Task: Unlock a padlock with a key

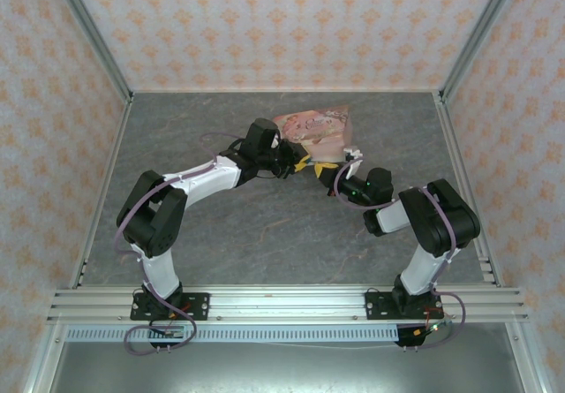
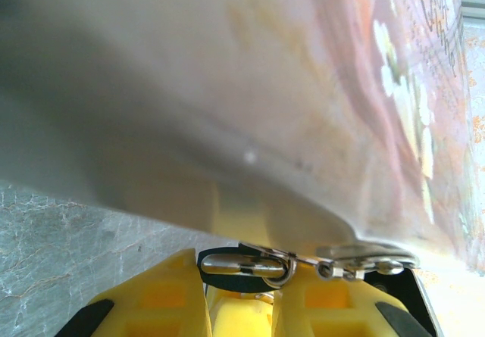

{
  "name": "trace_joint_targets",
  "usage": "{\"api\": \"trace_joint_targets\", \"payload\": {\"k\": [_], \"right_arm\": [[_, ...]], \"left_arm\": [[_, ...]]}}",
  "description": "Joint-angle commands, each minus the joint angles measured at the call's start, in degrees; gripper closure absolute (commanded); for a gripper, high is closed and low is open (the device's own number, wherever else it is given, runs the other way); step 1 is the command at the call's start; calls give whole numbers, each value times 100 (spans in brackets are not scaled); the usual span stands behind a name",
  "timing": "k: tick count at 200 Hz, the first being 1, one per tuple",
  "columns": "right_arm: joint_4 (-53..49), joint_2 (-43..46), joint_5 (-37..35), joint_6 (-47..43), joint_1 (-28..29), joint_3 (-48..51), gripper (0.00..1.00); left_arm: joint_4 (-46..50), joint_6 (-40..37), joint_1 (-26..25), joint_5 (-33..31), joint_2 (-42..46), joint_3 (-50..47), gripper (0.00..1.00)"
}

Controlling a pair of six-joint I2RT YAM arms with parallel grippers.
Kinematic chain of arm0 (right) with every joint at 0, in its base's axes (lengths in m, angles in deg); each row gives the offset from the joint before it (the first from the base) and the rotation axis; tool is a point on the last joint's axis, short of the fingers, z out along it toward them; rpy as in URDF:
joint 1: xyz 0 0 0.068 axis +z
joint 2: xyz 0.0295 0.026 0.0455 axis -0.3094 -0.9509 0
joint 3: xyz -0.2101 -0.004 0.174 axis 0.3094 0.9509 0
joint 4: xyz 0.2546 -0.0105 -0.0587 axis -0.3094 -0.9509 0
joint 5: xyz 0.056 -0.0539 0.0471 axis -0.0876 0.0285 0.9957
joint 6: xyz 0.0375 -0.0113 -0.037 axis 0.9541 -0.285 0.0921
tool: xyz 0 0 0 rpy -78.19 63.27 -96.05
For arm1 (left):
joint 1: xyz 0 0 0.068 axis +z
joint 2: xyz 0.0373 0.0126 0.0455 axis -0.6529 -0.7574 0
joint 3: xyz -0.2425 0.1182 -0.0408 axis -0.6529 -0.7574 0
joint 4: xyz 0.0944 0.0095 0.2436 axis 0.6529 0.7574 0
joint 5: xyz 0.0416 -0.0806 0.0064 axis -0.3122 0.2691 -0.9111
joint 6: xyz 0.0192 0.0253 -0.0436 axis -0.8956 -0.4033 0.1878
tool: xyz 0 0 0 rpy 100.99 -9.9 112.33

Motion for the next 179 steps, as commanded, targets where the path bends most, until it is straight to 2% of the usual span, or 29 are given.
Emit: {"api": "trace_joint_targets", "payload": {"k": [1, 179], "right_arm": [[368, 186, 144, -115, -22, -161, 100], [361, -372, 312, -359, -5, -380, 100]], "left_arm": [[-187, -10, 9, 301, 251, 58, 85], [-257, 159, -3, 511, 414, 213, 85]]}}
